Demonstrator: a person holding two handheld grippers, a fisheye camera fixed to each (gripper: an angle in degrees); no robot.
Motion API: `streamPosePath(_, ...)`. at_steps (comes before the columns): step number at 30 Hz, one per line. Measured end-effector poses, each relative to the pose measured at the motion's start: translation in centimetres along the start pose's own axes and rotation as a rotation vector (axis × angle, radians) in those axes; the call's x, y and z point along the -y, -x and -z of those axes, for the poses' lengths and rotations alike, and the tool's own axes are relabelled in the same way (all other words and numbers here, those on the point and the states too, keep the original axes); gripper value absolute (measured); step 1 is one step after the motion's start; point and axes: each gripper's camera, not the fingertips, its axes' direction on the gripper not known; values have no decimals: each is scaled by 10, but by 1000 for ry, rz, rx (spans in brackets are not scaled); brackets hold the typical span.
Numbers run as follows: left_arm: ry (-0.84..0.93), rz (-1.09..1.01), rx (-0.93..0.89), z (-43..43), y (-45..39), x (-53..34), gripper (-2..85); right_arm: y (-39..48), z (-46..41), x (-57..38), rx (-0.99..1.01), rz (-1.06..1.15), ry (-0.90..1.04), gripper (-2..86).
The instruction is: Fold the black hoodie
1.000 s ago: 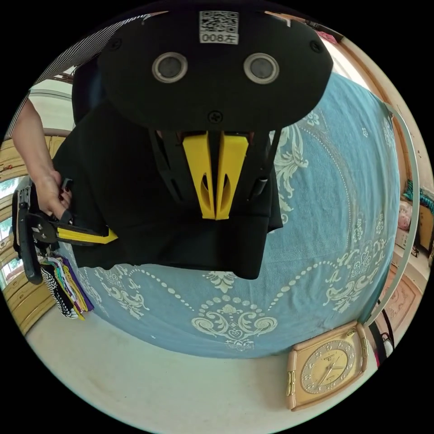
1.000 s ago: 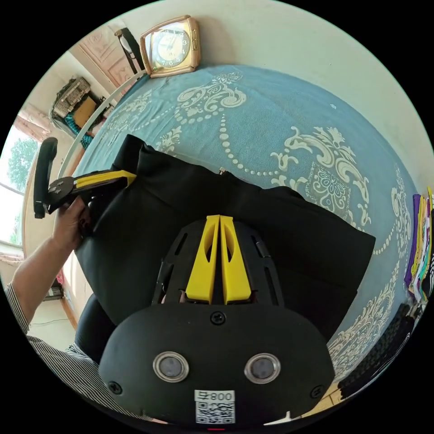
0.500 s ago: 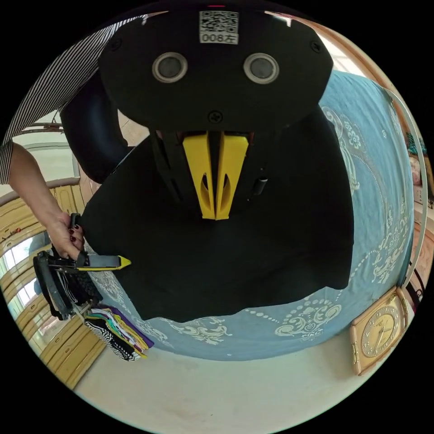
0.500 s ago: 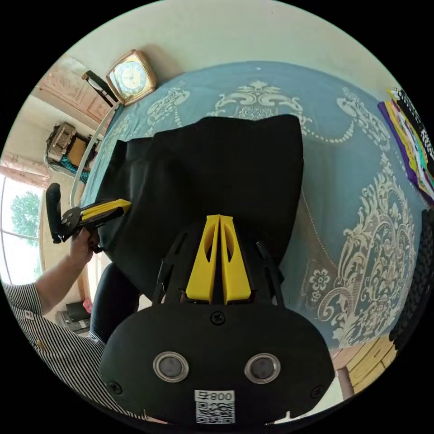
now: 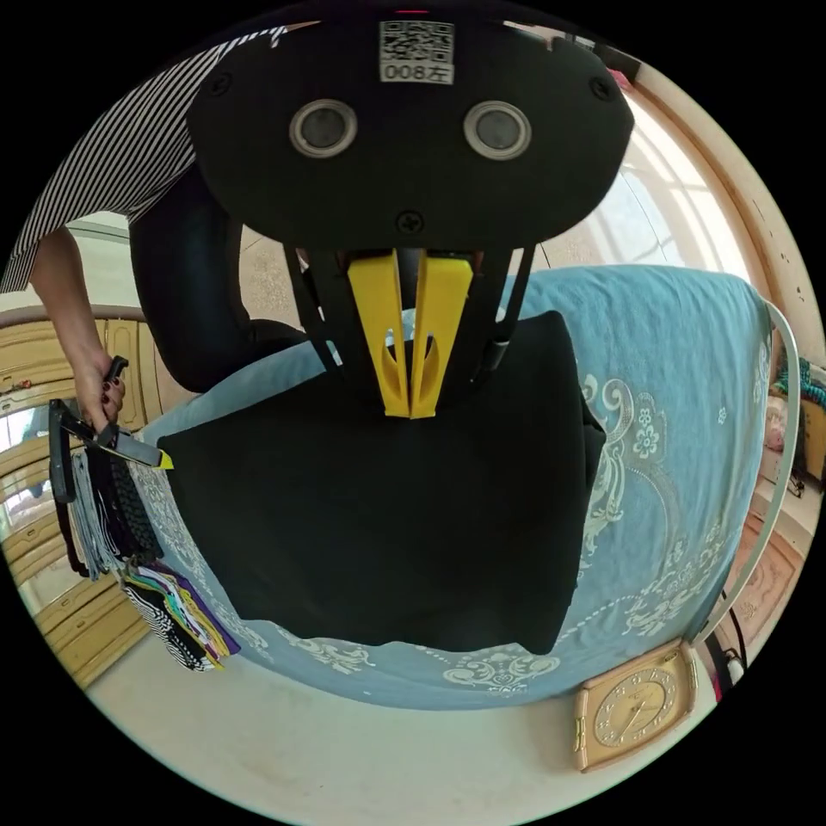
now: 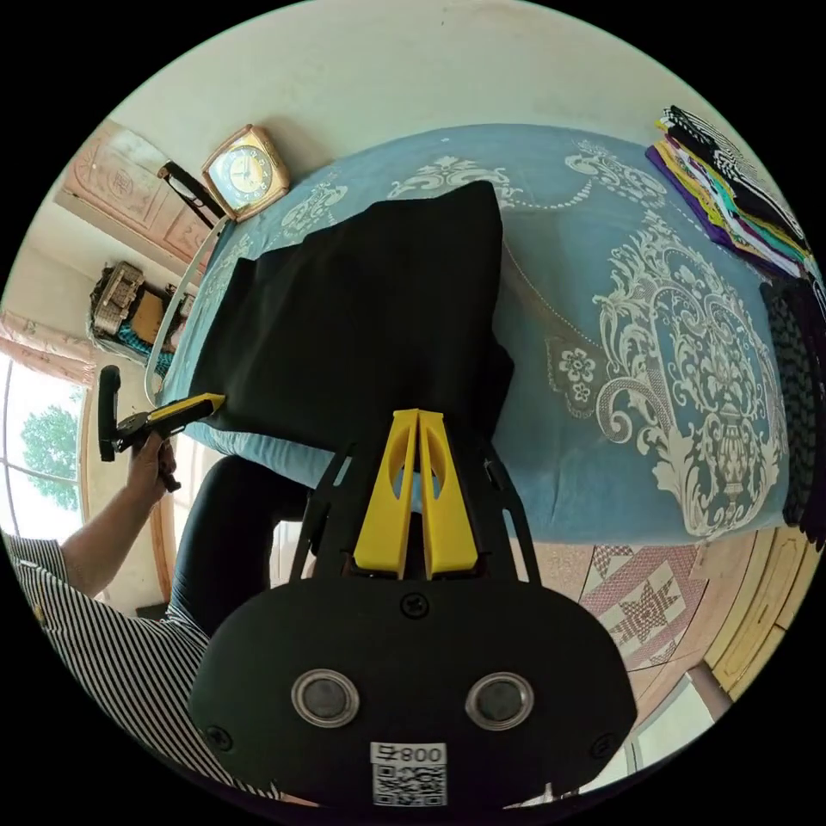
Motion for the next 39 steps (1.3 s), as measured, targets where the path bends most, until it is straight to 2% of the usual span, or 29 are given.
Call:
streamPosePath(4, 71, 10, 41, -8, 11, 0, 0, -28, -29, 14, 55, -54, 35, 0)
streamPosePath(10, -55, 33, 88, 26, 34, -46, 0, -23, 5, -3, -11, 11, -122, 0)
streamPosePath(13, 12, 100, 56, 10, 64, -60, 0, -32, -18, -4, -44, 20, -86, 0)
streamPosePath(15, 23, 132, 0, 1, 81, -64, 0, -48, -55, 8, -86, 5, 5, 0)
streamPosePath(17, 44, 138, -17, 3, 98, -67, 1, -63, -76, 17, -49, -26, 55, 0)
streamPosePath(21, -35, 136, 1, 27, 125, -89, 2, -77, -85, 26, -54, -9, 56, 0)
streamPosePath(24, -135, 263, -83, 44, 169, -123, 6, -86, -81, 27, -57, -17, 20, 1)
streamPosePath(26, -193, 404, -208, 45, 213, -154, 12, -88, -77, 28, -49, -20, -19, 2)
streamPosePath(32, -258, 610, -518, 17, 292, -199, 63, -55, -88, 66, 131, 93, -61, 16)
streamPosePath(39, -294, 644, -652, -1, 344, -211, 76, 42, -168, 169, 332, 291, 88, 72)
